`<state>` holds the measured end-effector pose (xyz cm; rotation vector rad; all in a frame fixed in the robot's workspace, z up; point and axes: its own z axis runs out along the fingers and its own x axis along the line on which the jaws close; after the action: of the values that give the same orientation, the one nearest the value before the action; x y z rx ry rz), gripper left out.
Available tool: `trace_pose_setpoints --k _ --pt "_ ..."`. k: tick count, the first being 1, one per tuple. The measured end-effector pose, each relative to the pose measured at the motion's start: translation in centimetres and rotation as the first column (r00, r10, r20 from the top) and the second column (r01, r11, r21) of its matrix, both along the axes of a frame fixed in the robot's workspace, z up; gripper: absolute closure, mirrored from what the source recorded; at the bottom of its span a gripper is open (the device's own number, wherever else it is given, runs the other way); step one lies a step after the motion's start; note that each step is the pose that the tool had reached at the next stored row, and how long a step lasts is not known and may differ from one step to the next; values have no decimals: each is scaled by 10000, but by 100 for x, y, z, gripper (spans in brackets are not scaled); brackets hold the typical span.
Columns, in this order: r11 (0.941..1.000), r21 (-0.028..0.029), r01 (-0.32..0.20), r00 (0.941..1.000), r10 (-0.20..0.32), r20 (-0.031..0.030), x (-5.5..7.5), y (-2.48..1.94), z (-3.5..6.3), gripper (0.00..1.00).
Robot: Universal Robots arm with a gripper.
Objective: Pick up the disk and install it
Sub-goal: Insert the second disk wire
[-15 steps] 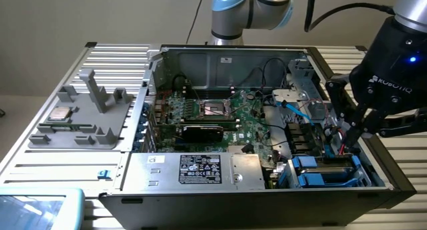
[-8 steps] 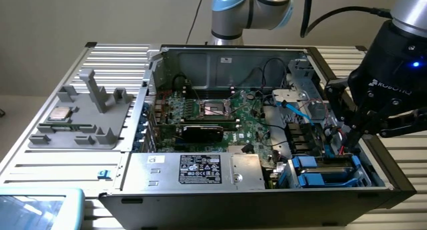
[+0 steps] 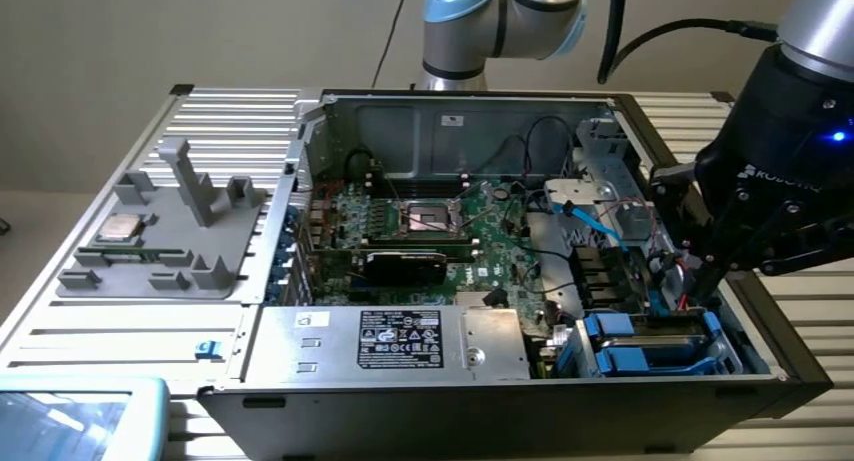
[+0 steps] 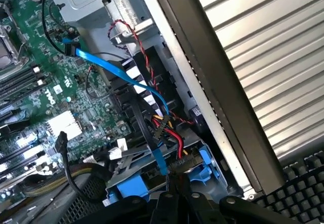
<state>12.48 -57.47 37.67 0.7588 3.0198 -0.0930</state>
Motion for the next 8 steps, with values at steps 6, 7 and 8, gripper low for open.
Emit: trace_pose_setpoints --k 6,7,8 --pt "9958 0 -921 9958 921 0 0 0 -18 89" --pt "9939 0 -1098 9939 1098 0 0 0 -21 89" --pt "9918 1 -1277 9918 1277 0 0 0 -26 89"
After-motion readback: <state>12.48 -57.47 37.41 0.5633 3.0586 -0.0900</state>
